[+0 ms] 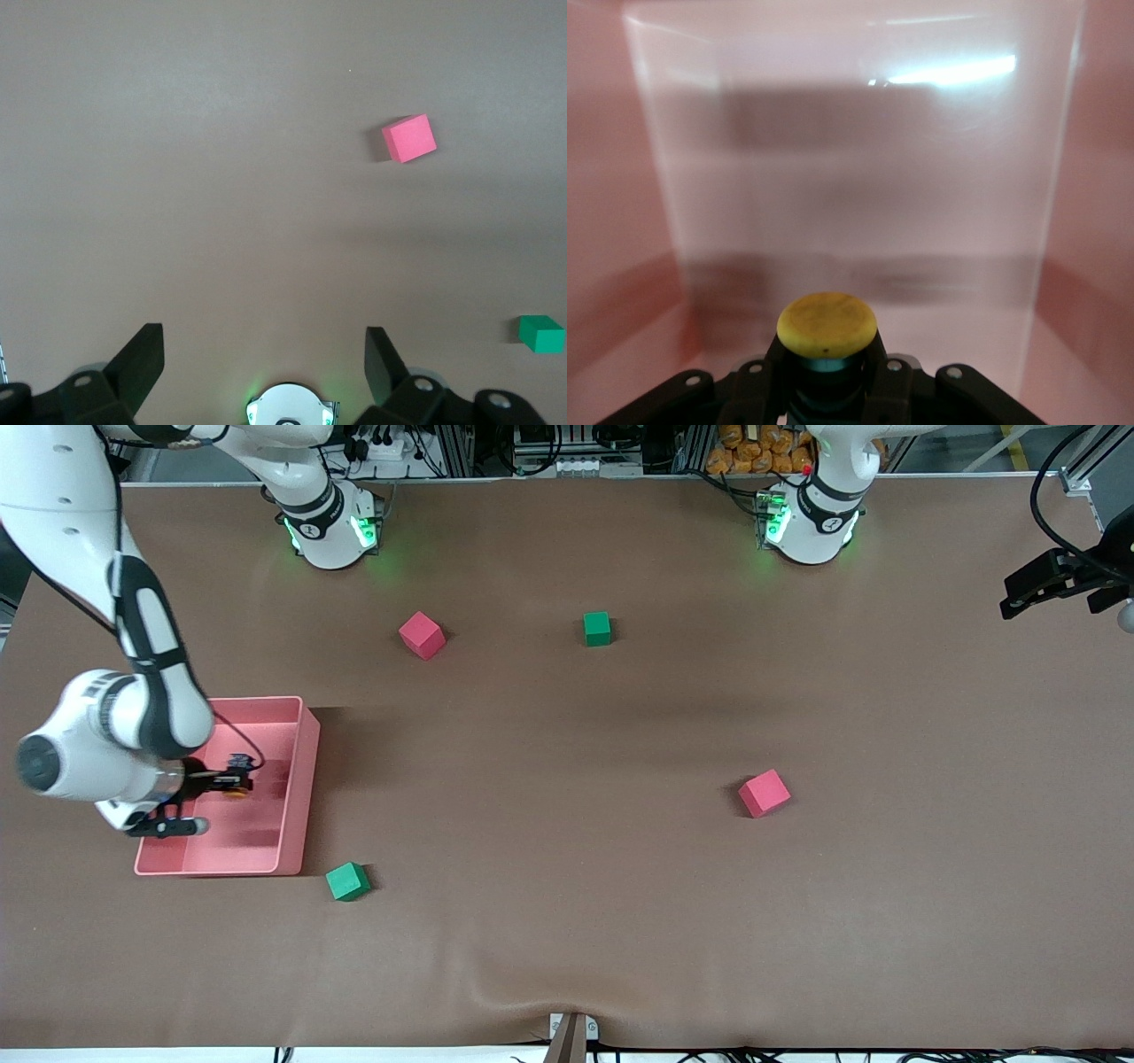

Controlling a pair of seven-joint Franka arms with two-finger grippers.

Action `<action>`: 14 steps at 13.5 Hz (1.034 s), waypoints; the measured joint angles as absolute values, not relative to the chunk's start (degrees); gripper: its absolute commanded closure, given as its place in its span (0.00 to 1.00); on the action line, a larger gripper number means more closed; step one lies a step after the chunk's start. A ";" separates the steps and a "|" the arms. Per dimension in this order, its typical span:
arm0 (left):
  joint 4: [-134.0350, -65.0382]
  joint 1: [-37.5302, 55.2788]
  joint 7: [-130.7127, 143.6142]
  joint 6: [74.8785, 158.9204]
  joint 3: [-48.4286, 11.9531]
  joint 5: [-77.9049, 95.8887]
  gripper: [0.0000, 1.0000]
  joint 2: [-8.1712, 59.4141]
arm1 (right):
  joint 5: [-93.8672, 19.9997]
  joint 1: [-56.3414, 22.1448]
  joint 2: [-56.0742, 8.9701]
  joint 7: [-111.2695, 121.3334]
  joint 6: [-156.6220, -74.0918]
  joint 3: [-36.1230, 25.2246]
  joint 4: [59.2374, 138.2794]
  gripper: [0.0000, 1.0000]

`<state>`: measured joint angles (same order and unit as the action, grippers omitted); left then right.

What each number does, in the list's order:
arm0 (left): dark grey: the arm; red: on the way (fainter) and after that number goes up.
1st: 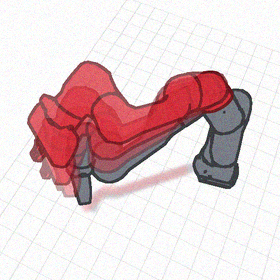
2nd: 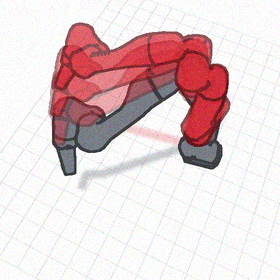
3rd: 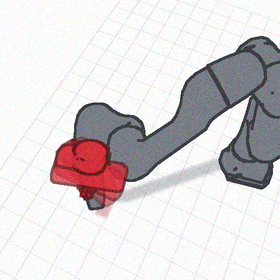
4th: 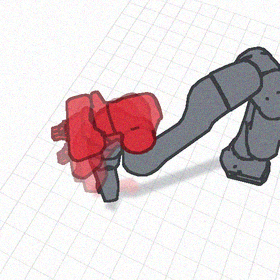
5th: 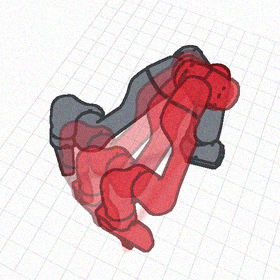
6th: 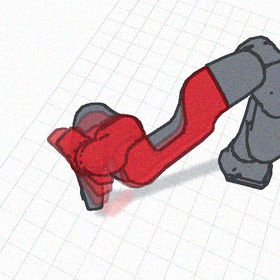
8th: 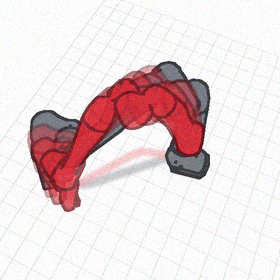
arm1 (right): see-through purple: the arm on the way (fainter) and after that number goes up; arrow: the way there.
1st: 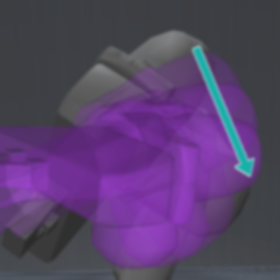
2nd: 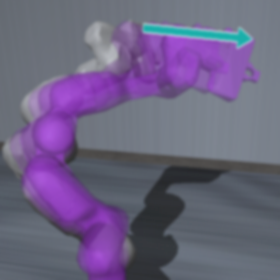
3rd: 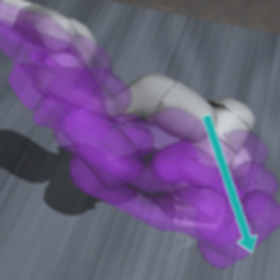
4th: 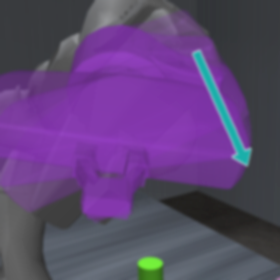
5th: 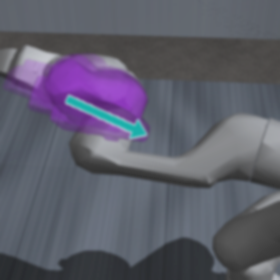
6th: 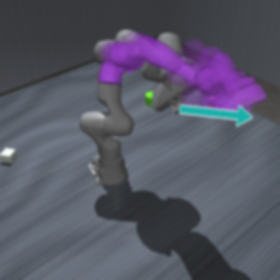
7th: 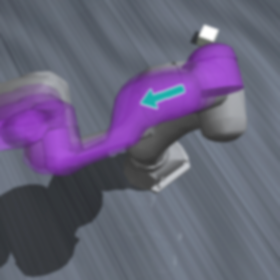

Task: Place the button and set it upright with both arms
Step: 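Lift the button out of the tray with the right gripper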

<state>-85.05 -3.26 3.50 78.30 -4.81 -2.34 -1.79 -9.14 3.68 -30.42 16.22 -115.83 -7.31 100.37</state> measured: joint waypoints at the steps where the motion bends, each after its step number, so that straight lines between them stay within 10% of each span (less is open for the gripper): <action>1: -85.05 -3.26 3.50 78.30 -4.81 -2.34 0.00 -1.79 | -9.39 3.66 -30.23 15.59 -110.98 -7.35 96.53 1.00; 7: -85.04 -3.27 3.50 78.30 -4.81 -2.34 0.00 -1.77 | -13.61 -5.63 -30.00 -3.07 -97.56 -5.56 81.55 1.00; 14: -85.04 -3.28 3.50 78.32 -4.80 -2.34 0.00 -1.36 | -14.92 -31.85 -40.88 -29.80 -113.53 -4.71 71.77 1.00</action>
<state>-85.04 -3.28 3.50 78.32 -4.80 -2.34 -1.36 -14.92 -31.85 -40.88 -29.80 -113.53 -4.71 71.77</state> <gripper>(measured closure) 0.000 0.665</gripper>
